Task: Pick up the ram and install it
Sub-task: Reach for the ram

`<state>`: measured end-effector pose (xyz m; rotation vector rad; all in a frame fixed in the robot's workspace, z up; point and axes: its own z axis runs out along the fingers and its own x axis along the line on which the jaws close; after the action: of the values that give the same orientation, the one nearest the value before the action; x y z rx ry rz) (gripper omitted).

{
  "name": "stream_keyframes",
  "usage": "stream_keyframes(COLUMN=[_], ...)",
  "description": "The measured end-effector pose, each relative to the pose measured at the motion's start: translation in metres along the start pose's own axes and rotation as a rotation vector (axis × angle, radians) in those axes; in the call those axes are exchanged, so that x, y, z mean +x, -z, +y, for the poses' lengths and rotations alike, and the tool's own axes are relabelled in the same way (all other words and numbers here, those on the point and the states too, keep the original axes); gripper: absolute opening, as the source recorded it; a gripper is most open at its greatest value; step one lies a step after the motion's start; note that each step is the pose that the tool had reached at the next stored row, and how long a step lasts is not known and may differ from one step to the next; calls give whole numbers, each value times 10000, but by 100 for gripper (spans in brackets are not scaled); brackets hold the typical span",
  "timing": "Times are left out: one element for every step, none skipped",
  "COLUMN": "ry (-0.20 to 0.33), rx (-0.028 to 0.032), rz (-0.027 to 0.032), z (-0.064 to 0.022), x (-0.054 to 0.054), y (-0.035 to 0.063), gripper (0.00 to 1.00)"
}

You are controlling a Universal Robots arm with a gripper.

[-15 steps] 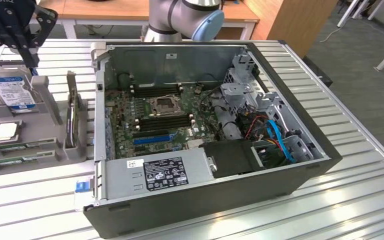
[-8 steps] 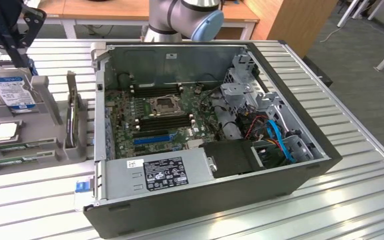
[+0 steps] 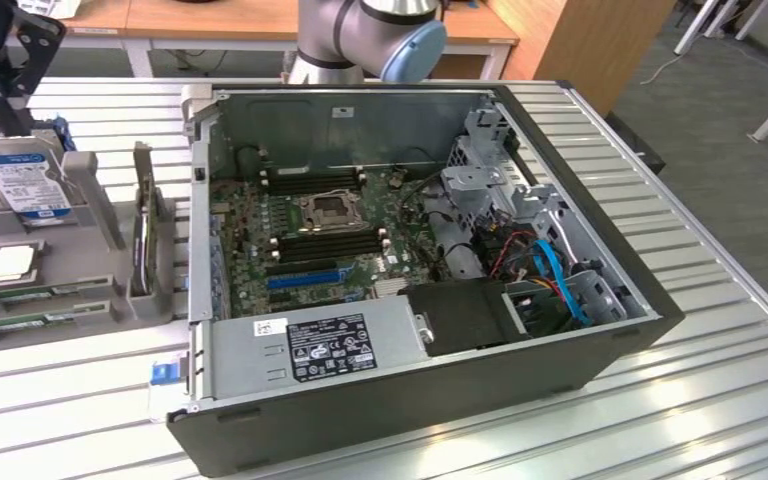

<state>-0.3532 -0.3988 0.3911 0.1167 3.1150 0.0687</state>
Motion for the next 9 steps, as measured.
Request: stream_keyframes(ry=[0, 0, 0, 0, 0, 0, 0, 0, 0], rx=[0, 0, 0, 0, 0, 0, 0, 0, 0], rz=[1, 1, 2, 3, 4, 4, 6, 6, 7], z=[-1, -3, -4, -6, -7, -8, -9, -11, -12], x=[18, 35, 53, 70, 88, 104, 121, 138, 157], y=[0, 0, 0, 0, 0, 0, 0, 0, 0], gripper=[10, 10, 10, 10, 10, 10, 10, 10, 10])
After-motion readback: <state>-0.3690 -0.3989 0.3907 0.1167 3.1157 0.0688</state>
